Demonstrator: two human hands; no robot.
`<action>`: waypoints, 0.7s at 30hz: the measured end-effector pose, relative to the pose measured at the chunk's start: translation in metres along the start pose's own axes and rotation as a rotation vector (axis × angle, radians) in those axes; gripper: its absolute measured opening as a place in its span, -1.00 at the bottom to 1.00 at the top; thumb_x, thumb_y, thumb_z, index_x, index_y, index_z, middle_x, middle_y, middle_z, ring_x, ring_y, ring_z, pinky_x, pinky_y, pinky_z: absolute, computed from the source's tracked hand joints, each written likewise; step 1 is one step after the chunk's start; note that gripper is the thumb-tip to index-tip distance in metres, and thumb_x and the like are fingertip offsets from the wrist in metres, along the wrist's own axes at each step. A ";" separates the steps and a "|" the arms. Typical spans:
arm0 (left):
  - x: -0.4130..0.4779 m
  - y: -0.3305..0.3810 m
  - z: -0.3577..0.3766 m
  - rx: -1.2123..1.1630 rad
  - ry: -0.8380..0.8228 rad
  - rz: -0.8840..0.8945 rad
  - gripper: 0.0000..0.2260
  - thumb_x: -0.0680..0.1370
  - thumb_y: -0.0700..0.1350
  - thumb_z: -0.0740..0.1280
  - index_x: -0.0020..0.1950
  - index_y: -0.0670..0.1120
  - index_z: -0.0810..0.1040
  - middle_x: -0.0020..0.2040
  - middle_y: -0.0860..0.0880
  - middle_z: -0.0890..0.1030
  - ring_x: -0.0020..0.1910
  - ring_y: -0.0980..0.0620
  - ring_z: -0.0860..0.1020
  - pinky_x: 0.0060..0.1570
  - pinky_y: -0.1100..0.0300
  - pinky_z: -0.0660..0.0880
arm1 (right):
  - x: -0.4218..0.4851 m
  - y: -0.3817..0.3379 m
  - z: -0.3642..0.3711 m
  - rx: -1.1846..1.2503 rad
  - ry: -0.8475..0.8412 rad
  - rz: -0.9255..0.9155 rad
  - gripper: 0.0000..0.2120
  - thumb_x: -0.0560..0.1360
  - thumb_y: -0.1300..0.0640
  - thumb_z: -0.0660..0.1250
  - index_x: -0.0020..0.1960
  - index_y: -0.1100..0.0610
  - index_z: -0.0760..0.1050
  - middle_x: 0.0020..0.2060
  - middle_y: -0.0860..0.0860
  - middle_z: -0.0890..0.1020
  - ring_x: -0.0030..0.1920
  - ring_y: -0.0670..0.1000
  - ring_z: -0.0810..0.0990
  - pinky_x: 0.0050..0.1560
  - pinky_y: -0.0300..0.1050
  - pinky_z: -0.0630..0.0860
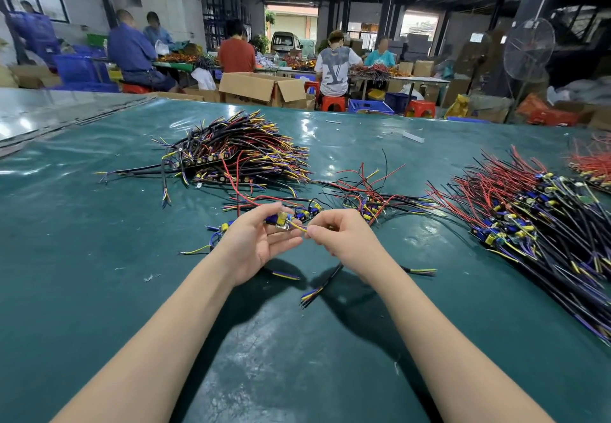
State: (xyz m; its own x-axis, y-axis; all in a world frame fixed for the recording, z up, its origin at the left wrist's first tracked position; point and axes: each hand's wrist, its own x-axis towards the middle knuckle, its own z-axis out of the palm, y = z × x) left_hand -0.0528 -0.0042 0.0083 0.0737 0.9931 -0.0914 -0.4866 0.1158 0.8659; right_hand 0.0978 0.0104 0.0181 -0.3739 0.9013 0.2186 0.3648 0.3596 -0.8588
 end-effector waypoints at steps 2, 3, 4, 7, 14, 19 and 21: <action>0.001 -0.003 0.001 0.132 0.032 0.064 -0.92 0.53 -0.19 0.26 -0.17 -0.12 0.48 -0.35 -0.09 0.63 -0.40 0.04 0.64 -0.42 0.26 0.56 | 0.000 0.001 0.001 -0.045 0.028 -0.010 -0.78 0.45 0.31 0.29 -0.34 0.10 0.49 -0.49 -0.03 0.39 -0.50 -0.16 0.26 -0.40 -0.25 0.20; 0.001 -0.004 0.001 0.198 0.048 0.104 -0.93 0.50 -0.25 0.30 -0.17 -0.12 0.48 -0.37 -0.06 0.62 -0.40 0.05 0.64 -0.42 0.27 0.56 | 0.000 0.001 0.001 -0.067 0.036 -0.020 -0.78 0.45 0.30 0.30 -0.34 0.10 0.49 -0.50 -0.04 0.39 -0.50 -0.18 0.27 -0.39 -0.25 0.21; 0.002 -0.005 0.001 0.249 0.069 0.138 -0.90 0.48 -0.30 0.33 -0.17 -0.13 0.48 -0.39 -0.04 0.61 -0.41 0.07 0.63 -0.43 0.28 0.55 | 0.001 0.002 0.001 -0.097 0.038 -0.029 -0.81 0.44 0.29 0.31 -0.33 0.12 0.52 -0.52 -0.06 0.40 -0.50 -0.18 0.27 -0.38 -0.24 0.22; 0.001 -0.006 -0.001 0.296 0.118 0.152 -0.85 0.46 -0.39 0.32 -0.16 -0.15 0.48 -0.45 -0.04 0.61 -0.46 0.08 0.61 -0.44 0.29 0.54 | 0.003 0.003 0.002 -0.173 0.058 -0.029 -0.89 0.42 0.25 0.35 -0.27 0.17 0.60 -0.62 -0.14 0.37 -0.49 -0.17 0.28 -0.41 -0.28 0.20; 0.003 -0.008 -0.004 0.185 0.092 -0.013 -0.82 0.44 -0.49 0.27 -0.11 -0.23 0.47 -0.40 -0.12 0.65 -0.44 0.02 0.64 -0.43 0.29 0.55 | 0.008 0.007 0.000 -0.391 0.064 0.059 -0.87 0.42 0.14 0.39 -0.22 0.20 0.63 -0.40 0.03 0.52 -0.30 0.00 0.43 -0.26 -0.22 0.29; 0.004 -0.009 -0.007 0.261 0.153 0.044 -0.78 0.42 -0.48 0.33 -0.09 -0.20 0.46 -0.39 -0.11 0.64 -0.43 0.03 0.63 -0.42 0.29 0.55 | 0.005 0.010 -0.003 -0.235 -0.041 0.083 -0.87 0.44 0.15 0.38 -0.28 0.12 0.58 -0.49 -0.05 0.46 -0.46 -0.13 0.36 -0.38 -0.26 0.30; 0.004 -0.010 -0.007 0.247 0.185 0.087 -0.75 0.41 -0.48 0.34 -0.07 -0.18 0.43 -0.30 -0.16 0.61 -0.41 0.04 0.63 -0.41 0.29 0.55 | 0.004 0.010 -0.004 -0.071 -0.071 0.138 -0.80 0.46 0.20 0.36 -0.35 0.10 0.53 -0.49 -0.04 0.44 -0.53 -0.18 0.34 -0.47 -0.37 0.29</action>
State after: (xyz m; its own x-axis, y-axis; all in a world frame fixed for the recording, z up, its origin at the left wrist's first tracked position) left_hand -0.0533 -0.0011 -0.0043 -0.1298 0.9883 -0.0796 -0.2567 0.0441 0.9655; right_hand 0.1038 0.0184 0.0124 -0.3743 0.9250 0.0654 0.4750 0.2519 -0.8432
